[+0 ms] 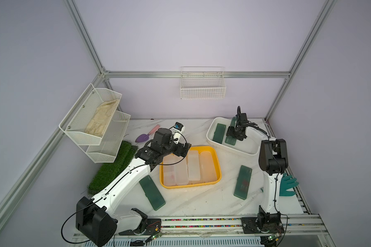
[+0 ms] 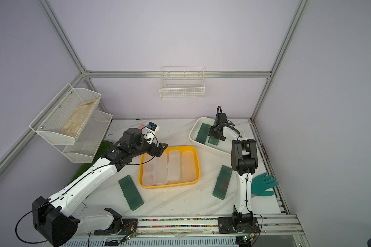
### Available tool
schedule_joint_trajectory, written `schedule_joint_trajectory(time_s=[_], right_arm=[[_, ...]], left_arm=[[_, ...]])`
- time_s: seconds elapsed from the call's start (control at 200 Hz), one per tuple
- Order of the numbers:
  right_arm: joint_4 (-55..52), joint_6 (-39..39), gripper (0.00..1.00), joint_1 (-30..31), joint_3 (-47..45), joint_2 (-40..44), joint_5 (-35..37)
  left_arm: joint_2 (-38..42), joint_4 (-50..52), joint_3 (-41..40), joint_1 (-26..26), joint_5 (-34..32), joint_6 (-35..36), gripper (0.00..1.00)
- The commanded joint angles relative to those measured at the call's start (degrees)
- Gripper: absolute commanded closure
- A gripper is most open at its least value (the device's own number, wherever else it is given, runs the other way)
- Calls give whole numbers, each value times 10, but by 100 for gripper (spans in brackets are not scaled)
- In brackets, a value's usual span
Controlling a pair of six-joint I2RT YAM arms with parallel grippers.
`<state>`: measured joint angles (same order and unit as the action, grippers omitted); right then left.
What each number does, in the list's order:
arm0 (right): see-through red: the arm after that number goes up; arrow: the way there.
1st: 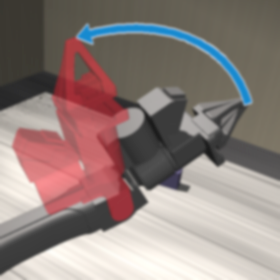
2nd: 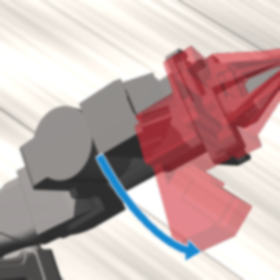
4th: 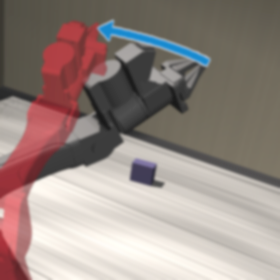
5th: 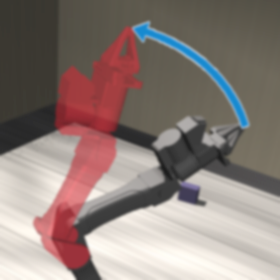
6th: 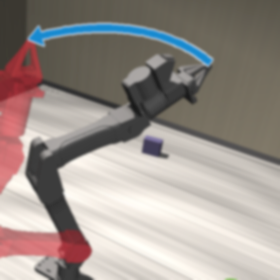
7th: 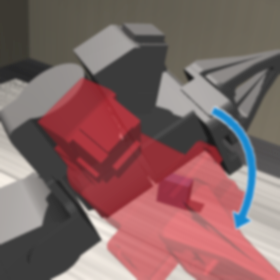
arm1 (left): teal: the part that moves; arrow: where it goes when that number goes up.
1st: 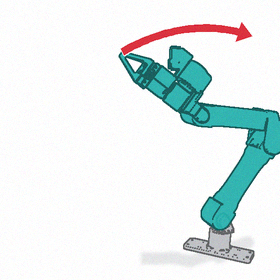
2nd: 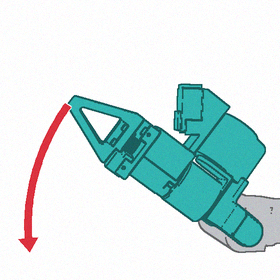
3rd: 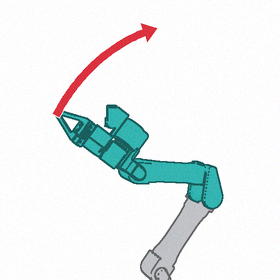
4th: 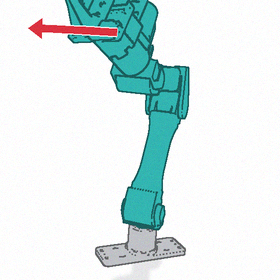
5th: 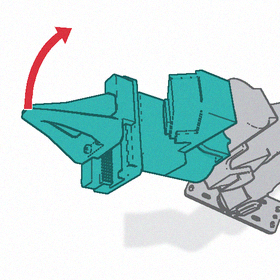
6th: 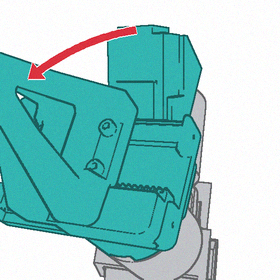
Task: Place the pencil cases by color into the storage box
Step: Place the pencil case at the storage box.
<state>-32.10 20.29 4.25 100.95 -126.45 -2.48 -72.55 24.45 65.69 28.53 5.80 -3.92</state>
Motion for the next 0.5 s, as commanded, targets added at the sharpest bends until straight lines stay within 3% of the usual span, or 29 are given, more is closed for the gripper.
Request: schedule_joint_trajectory(time_s=[0.0,0.495], right_arm=[[-36,-4,39,-2,23,-25,-16],[-124,-12,34,0,92,-69,-17]], left_arm=[[17,-24,-19,1,12,-7,6],[21,-21,-19,2,27,-13,6]])
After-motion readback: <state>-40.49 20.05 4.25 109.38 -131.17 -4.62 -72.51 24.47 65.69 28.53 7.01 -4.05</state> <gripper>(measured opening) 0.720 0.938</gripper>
